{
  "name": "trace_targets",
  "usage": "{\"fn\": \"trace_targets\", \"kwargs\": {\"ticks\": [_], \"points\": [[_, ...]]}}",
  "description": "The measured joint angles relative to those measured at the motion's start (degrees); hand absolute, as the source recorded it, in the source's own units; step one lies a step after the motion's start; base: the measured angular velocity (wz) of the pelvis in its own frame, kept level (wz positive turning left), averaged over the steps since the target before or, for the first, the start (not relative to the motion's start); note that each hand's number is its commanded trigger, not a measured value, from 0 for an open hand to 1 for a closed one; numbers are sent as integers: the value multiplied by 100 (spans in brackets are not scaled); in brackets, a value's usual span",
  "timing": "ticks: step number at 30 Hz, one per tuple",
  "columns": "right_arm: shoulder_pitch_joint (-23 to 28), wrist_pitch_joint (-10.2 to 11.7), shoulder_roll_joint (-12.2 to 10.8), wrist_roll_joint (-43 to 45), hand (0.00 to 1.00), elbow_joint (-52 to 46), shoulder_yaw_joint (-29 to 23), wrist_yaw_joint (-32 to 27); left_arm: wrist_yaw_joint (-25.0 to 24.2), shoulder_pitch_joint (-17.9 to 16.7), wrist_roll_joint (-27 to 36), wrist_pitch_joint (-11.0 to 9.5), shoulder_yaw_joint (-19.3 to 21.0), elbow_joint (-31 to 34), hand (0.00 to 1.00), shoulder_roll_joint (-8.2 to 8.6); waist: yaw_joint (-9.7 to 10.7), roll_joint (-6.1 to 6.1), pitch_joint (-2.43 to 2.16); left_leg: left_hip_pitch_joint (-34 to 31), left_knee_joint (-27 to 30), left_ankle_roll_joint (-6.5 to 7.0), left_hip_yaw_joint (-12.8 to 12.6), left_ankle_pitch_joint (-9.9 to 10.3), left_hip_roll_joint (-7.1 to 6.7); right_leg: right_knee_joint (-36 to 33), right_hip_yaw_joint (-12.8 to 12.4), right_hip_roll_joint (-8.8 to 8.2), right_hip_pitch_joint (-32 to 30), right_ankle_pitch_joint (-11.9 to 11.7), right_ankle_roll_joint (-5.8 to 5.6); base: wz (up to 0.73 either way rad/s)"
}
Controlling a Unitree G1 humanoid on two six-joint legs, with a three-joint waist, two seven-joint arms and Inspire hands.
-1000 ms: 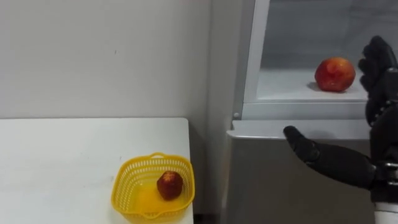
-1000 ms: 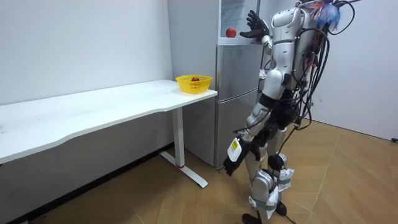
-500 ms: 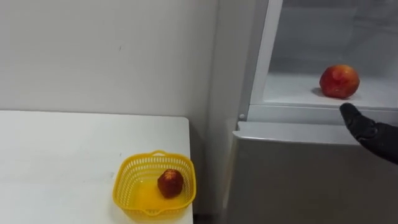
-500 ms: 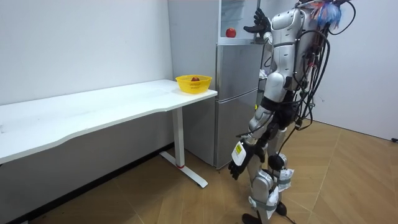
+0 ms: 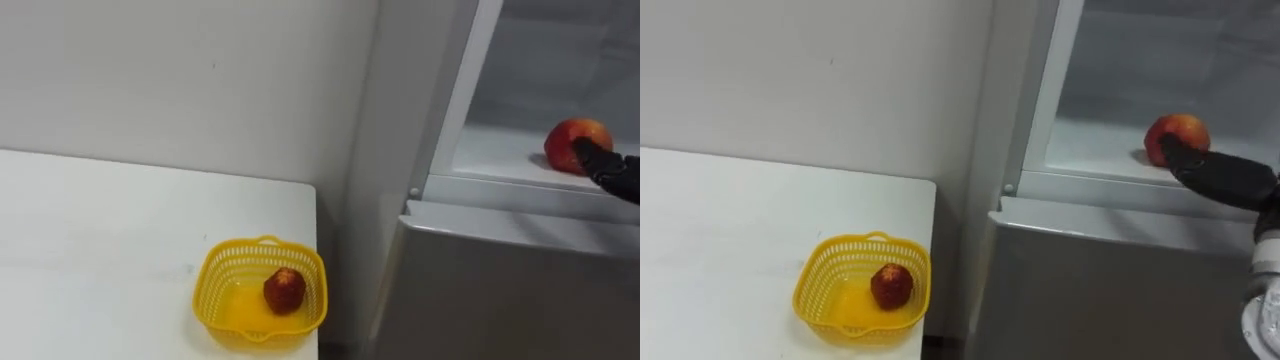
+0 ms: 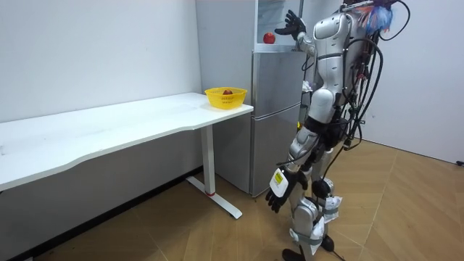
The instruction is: Retrieve from the upper fridge
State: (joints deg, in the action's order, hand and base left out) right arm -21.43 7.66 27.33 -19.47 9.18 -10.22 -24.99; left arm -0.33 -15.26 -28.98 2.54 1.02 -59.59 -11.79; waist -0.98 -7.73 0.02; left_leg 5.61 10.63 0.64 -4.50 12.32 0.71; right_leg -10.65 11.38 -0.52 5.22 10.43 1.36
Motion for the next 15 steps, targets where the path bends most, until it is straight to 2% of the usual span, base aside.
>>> {"fn": "trace_targets", "kwargs": {"ticks": [3, 8, 11, 15], "points": [[-1, -81, 4, -527, 0, 184, 4, 255, -37, 1, 4, 20, 90, 46, 0, -9, -83, 51, 36, -14, 11, 4, 34, 4, 23, -11, 51, -30, -1, -5, 0, 3], [-192, -416, 126, -1419, 0, 756, 18, 730, -251, -67, 7, 161, 112, 284, 0, -59, -83, 60, 36, -101, 77, 9, 169, -1, -45, -10, 169, -76, 31, -4, 1, 13], [-509, -429, 268, -1772, 0, 1198, 29, 894, -326, -84, 9, 194, 111, 298, 0, -62, -83, 38, 22, -105, 116, 10, 199, -2, -54, 4, 218, -51, 60, -4, 1, 9], [-742, -443, 415, -1858, 0, 1505, 131, 1070, -342, -175, 2, 218, 167, 299, 0, -71, -106, -51, -39, -96, 118, 6, 240, -6, -53, 12, 258, -44, 75, 1, 4, 6]]}}
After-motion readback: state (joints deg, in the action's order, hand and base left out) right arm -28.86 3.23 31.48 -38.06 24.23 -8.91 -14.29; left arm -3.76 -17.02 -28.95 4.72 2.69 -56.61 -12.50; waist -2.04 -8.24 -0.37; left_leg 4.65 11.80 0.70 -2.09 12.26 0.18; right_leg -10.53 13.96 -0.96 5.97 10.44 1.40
